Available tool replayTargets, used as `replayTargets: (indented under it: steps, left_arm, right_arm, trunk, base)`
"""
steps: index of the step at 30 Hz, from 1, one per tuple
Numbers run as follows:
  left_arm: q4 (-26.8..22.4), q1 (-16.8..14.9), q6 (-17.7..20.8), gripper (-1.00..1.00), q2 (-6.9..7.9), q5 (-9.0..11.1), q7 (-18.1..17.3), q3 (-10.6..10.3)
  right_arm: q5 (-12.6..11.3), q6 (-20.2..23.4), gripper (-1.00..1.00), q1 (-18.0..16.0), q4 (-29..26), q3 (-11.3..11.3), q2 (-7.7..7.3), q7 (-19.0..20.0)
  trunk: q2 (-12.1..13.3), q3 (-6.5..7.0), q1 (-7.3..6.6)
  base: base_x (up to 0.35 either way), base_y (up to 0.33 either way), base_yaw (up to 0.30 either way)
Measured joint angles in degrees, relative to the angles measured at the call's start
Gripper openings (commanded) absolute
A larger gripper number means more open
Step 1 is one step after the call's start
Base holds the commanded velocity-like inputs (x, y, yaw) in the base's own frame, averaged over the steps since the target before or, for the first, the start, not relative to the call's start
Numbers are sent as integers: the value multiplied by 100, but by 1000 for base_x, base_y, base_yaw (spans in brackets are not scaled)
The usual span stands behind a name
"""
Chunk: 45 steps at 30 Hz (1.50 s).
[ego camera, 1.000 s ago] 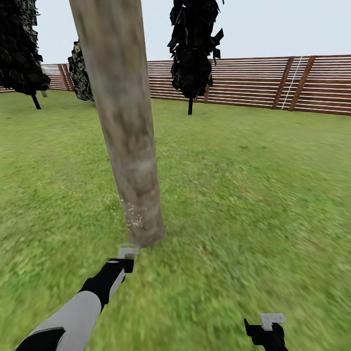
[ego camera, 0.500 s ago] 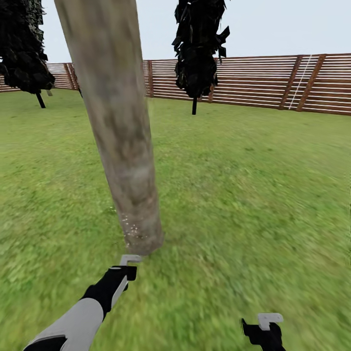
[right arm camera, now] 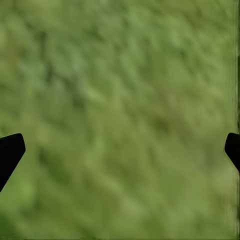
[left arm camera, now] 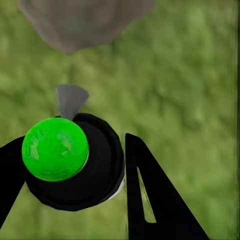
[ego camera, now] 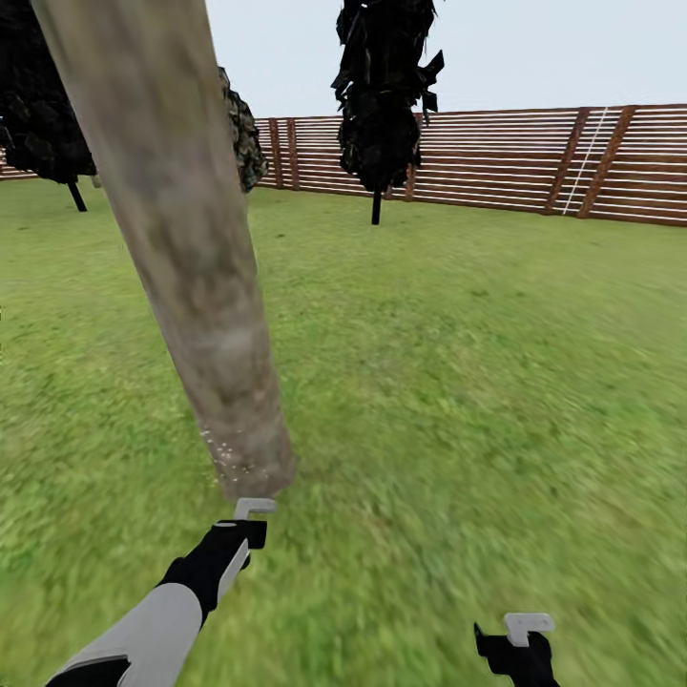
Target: In the garden, pick up the pesticide atomizer on the floor and spray pesticide onto both trees until each tree trunk is fully covered.
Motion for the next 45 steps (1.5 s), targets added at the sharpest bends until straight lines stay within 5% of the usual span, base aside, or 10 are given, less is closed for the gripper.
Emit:
replayTargets:
  steps: [18,21,30,35,45]
  left_arm:
    - [-9,0,-54,-100,17,5,9,0]
    - [-50,8,-82,-100,32,165,18,0]
    - [-57,9,-101,-100,35,202,18,35]
    - [7,17,-630,-100,58,184,34,43]
    - [17,35,-718,-100,72,176,22,76]
  right_arm:
    - [0,0,100,1,0,0,0,8]
    - [0,0,100,0,0,0,0,8]
    - [0,0,100,0,3,0,0,8]
    - [8,0,100,0,7,0,0,8]
    - [8,0,100,0,9,0,0,8]
  trunk:
    - [0,-60,0]
    - [0,-61,0]
    - [0,-61,0]
    - [0,-61,0]
    - [0,-61,0]
  base:
    - [10,-278,216]
    - [0,-278,80]
    - [0,-278,261]
    - [53,-278,278]
    - [69,-134,231]
